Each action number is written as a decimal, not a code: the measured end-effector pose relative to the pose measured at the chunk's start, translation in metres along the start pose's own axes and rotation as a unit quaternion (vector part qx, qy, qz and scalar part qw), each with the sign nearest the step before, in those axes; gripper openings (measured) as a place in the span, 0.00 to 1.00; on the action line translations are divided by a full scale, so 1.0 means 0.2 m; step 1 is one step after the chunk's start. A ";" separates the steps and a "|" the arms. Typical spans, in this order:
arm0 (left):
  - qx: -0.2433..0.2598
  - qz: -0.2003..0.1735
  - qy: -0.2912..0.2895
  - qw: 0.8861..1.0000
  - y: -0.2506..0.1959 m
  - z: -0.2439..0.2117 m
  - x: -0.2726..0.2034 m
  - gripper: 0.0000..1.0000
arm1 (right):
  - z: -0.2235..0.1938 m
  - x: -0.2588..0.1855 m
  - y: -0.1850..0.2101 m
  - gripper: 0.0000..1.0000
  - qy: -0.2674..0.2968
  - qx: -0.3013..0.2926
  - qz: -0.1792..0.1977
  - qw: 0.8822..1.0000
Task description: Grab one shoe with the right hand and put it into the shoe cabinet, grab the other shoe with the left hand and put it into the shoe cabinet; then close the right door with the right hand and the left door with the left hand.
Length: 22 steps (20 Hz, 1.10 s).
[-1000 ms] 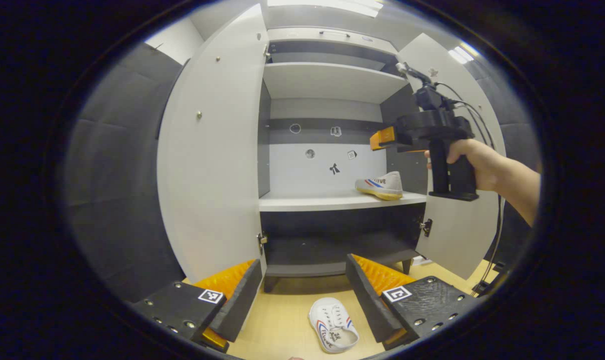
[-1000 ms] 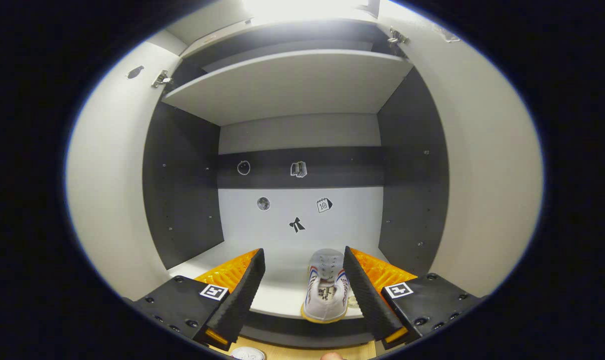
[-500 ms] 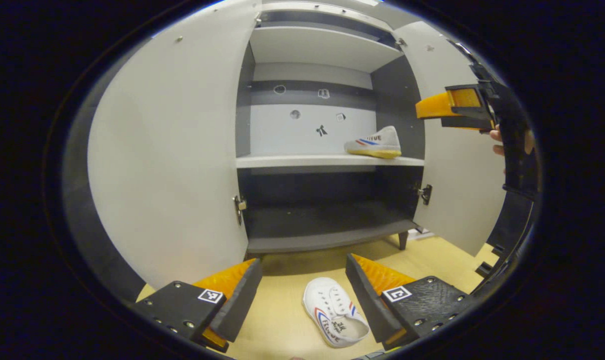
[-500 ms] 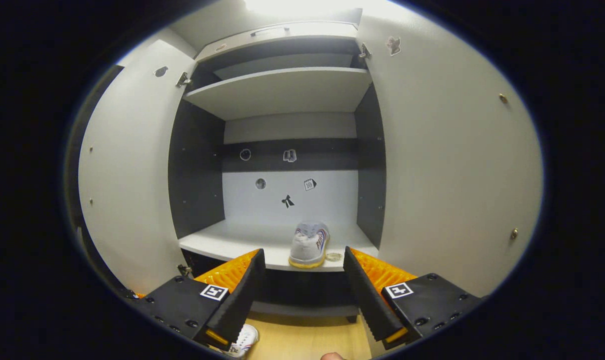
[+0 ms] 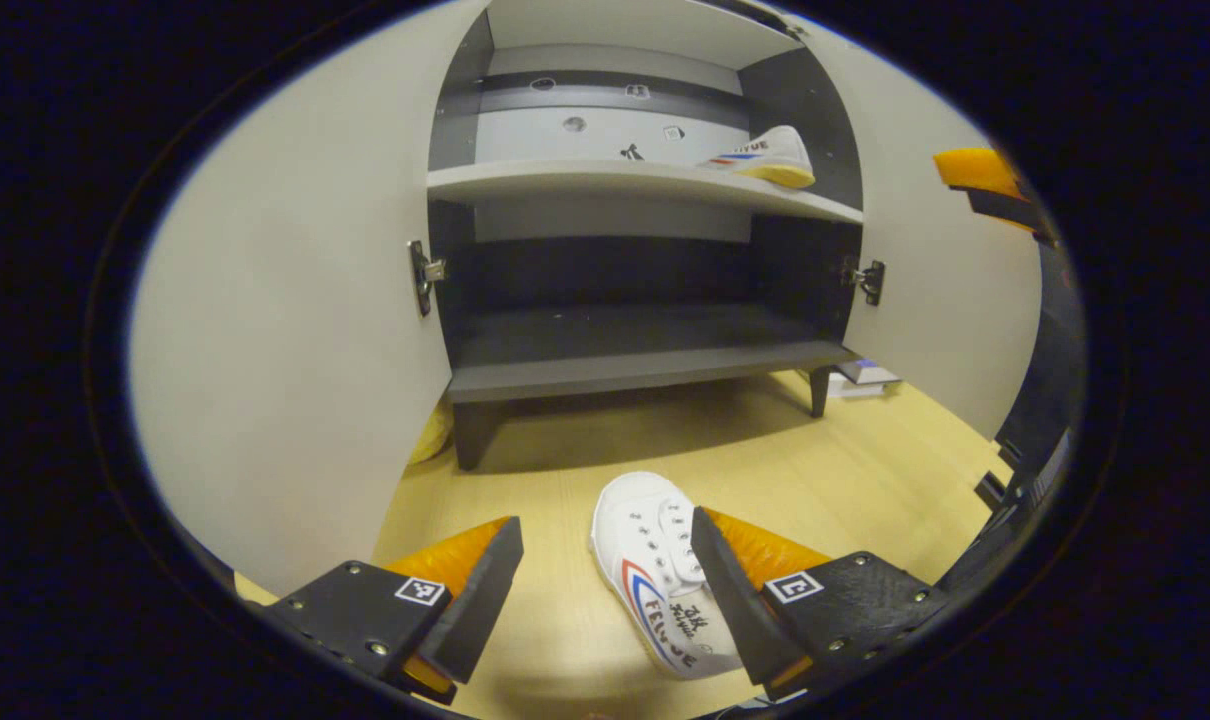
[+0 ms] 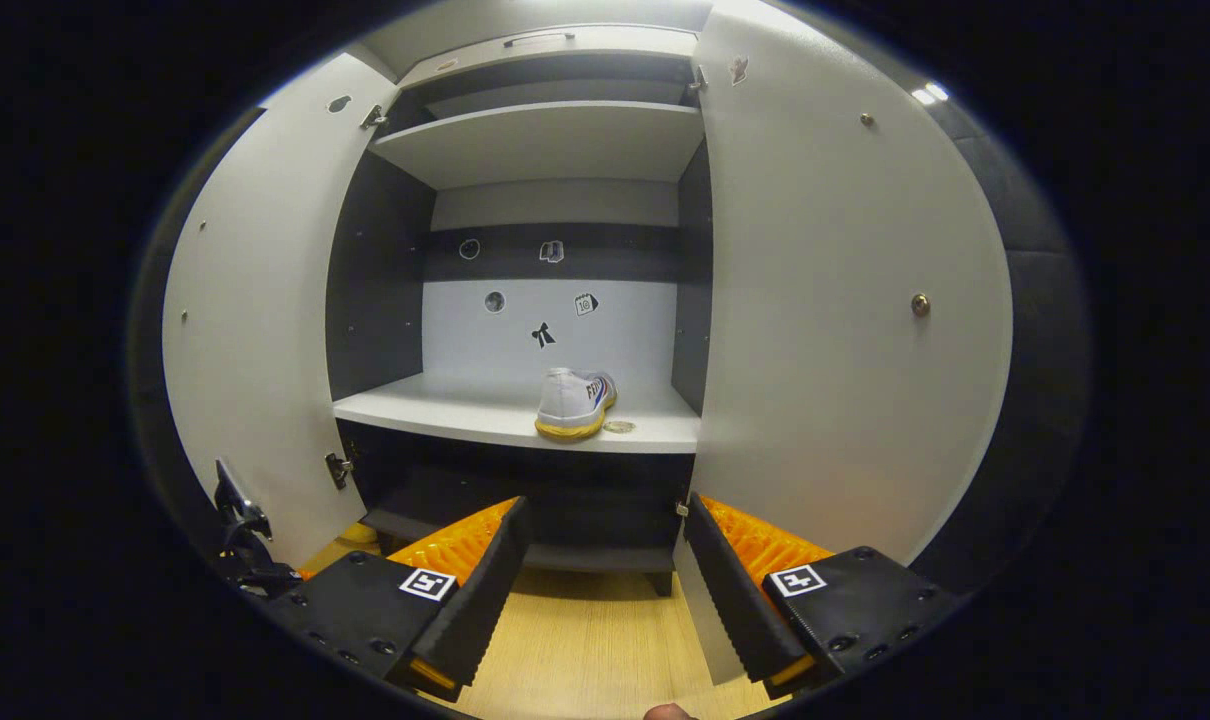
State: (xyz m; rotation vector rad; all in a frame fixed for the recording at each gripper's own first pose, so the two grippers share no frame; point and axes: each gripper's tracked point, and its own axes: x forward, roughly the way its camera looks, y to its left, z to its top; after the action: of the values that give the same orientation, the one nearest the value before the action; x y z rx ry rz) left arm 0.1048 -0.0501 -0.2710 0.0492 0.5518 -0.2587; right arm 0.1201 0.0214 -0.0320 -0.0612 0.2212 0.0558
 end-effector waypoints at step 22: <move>-0.012 -0.039 0.145 0.989 -0.18 -0.44 0.12 0.44 | -0.11 -0.19 -0.04 1.00 0.026 -0.024 0.000 0.999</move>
State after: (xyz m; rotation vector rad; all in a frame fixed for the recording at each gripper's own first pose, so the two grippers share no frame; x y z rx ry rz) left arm 0.0710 -0.0800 -0.3579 0.0419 0.8479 -0.3231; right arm 0.0798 0.0092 -0.0441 -0.1096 0.2726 0.0604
